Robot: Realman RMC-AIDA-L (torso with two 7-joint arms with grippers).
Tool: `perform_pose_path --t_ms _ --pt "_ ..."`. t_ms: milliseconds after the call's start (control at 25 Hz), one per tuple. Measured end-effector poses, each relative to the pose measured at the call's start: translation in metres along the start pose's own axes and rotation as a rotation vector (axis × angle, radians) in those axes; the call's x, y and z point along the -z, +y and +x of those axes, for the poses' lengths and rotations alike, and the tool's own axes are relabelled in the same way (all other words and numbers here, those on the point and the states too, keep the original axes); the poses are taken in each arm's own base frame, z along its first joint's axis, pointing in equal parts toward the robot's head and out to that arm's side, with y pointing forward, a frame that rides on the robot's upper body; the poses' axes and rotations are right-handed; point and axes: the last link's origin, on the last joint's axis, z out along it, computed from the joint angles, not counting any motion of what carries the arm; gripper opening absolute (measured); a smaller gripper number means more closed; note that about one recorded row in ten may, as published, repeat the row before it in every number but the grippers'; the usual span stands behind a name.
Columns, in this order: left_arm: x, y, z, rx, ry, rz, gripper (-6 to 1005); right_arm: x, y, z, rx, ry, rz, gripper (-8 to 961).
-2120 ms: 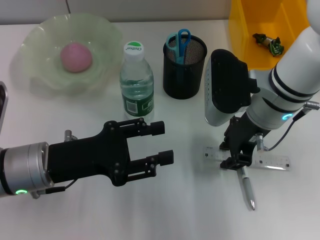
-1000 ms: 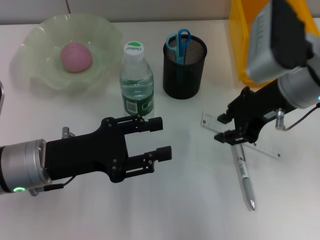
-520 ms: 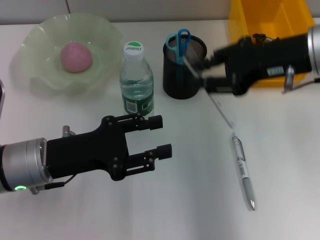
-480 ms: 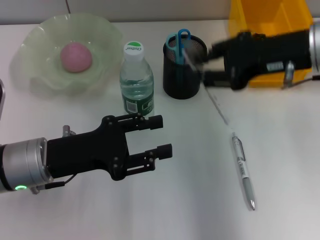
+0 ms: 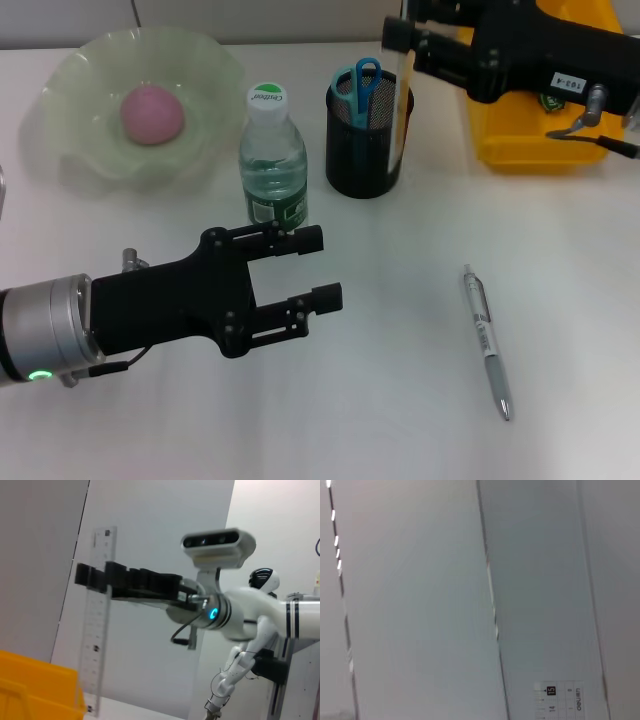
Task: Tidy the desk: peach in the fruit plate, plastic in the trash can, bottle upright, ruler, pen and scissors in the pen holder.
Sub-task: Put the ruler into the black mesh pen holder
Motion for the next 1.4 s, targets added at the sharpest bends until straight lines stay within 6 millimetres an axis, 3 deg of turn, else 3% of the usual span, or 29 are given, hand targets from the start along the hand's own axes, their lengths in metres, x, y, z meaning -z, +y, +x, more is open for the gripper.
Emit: perform_pose_path --t_ms 480,800,920,1400 --pt "0.000 0.001 -0.001 0.003 0.001 0.003 625 0.002 -0.024 0.025 0.004 -0.093 0.150 397" --pt "-0.002 0.000 -0.001 0.005 0.001 0.000 625 -0.013 -0.037 0.033 0.010 -0.074 0.203 398" --pt "-0.002 0.000 -0.001 0.004 0.002 -0.001 625 -0.027 -0.040 0.036 0.028 -0.047 0.206 399" --pt "-0.002 -0.003 -0.001 0.002 -0.004 0.011 624 -0.042 -0.042 0.042 0.082 -0.022 0.216 400"
